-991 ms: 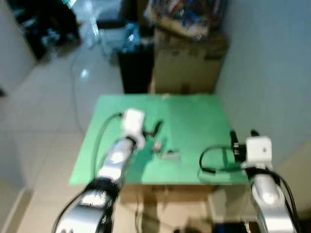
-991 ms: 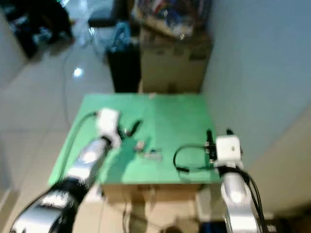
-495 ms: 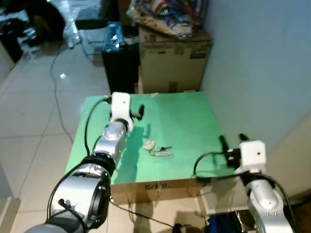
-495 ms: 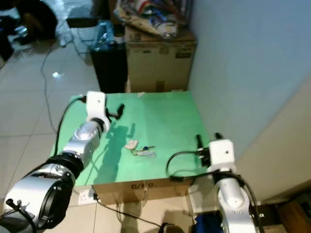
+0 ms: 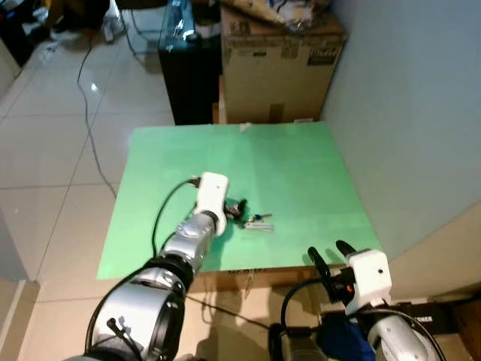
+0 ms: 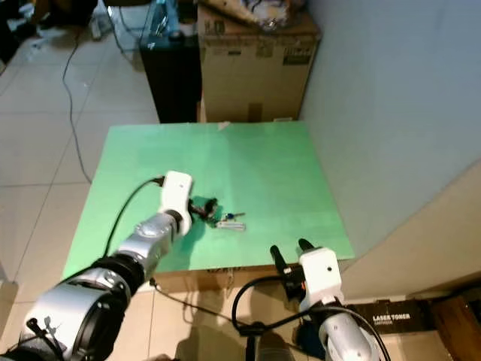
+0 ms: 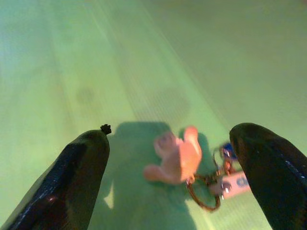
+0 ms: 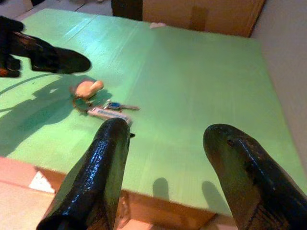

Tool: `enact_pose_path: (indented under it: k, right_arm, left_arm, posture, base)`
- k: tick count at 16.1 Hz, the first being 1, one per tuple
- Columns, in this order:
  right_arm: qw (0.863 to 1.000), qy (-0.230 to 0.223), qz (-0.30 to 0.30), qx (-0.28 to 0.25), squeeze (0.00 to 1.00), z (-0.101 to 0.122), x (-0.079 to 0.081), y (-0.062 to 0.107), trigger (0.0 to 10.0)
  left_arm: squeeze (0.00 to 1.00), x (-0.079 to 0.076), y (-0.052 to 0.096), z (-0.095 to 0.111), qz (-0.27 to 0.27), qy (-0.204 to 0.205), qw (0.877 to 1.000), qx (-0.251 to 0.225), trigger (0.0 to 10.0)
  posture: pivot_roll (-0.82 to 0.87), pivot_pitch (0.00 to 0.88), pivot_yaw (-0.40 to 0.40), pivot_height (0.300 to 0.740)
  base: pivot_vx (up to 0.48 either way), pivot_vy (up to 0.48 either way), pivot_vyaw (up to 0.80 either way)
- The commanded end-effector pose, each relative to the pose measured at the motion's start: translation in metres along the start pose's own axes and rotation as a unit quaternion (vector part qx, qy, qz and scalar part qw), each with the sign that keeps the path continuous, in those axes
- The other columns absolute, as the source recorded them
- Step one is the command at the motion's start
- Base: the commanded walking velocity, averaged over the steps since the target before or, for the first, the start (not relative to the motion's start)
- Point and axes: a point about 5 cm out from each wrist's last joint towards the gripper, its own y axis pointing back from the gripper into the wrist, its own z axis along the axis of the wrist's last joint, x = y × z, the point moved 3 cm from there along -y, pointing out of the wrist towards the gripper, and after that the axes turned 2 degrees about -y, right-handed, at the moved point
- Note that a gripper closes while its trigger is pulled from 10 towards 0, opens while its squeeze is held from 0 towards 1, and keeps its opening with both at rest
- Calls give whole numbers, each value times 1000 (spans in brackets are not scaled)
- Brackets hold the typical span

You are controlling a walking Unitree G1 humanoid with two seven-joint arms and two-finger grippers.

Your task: Hang keys on a hook

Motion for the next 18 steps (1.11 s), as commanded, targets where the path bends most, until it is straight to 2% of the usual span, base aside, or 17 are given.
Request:
enact_pose_path:
  k: [1, 2, 5, 9, 13, 14, 15, 16, 18]
  right_arm:
    - [1000, 2, 13, 9, 0, -1, 4, 5, 10000]
    - [1000, -2, 24, 14, 0, 1, 7, 7, 10000]
    - [999, 2, 40, 27, 0, -1, 12, 15, 10000]
    - [999, -2, 38, 32, 0, 2, 18, 27, 10000]
    - [998, -5, 35, 56, 0, -1, 26, 49, 10000]
    - [998, -8, 29, 62, 0, -3, 26, 54, 10000]
    - [997, -10, 26, 67, 0, -4, 26, 57, 10000]
    - [997, -11, 23, 69, 0, -4, 27, 60, 10000]
    - [997, -12, 17, 72, 0, -3, 26, 63, 10000]
  left_arm:
    - [0, -2, 1, -7, -2, -4, 1000, 11, 10000]
    - [0, -5, 1, -9, -4, 8, 1000, 13, 10000]
    - [0, -15, 0, -12, -20, 9, 1000, 16, 10000]
    - [0, -27, 0, -12, -30, -12, 999, 8, 10000]
    - [0, -13, 0, -4, 45, -53, 997, -15, 10000]
    - [0, -6, 1, -6, 68, -56, 996, -7, 4353]
    - [0, -4, 1, -10, 76, -45, 996, 5, 431]
    - [0, -4, 2, -13, 77, -41, 996, 12, 0]
    - [0, -1, 3, -20, 88, -44, 995, 27, 0]
  posture:
    - [-295, 210, 39, 736]
    - [-302, 214, 42, 736]
    - [-314, 226, 45, 736]
    - [-360, 272, 40, 736]
    - [-414, 316, 49, 736]
    - [-421, 319, 51, 736]
    - [-427, 318, 54, 736]
    - [-434, 319, 56, 736]
    - [-441, 322, 60, 736]
  base:
    - [0, 0, 0]
    - [0, 0, 0]
    - [0, 0, 0]
    - [0, 0, 0]
    - [0, 0, 0]
    - [0, 0, 0]
    - [0, 0, 0]
    - [0, 0, 0]
    - [0, 0, 0]
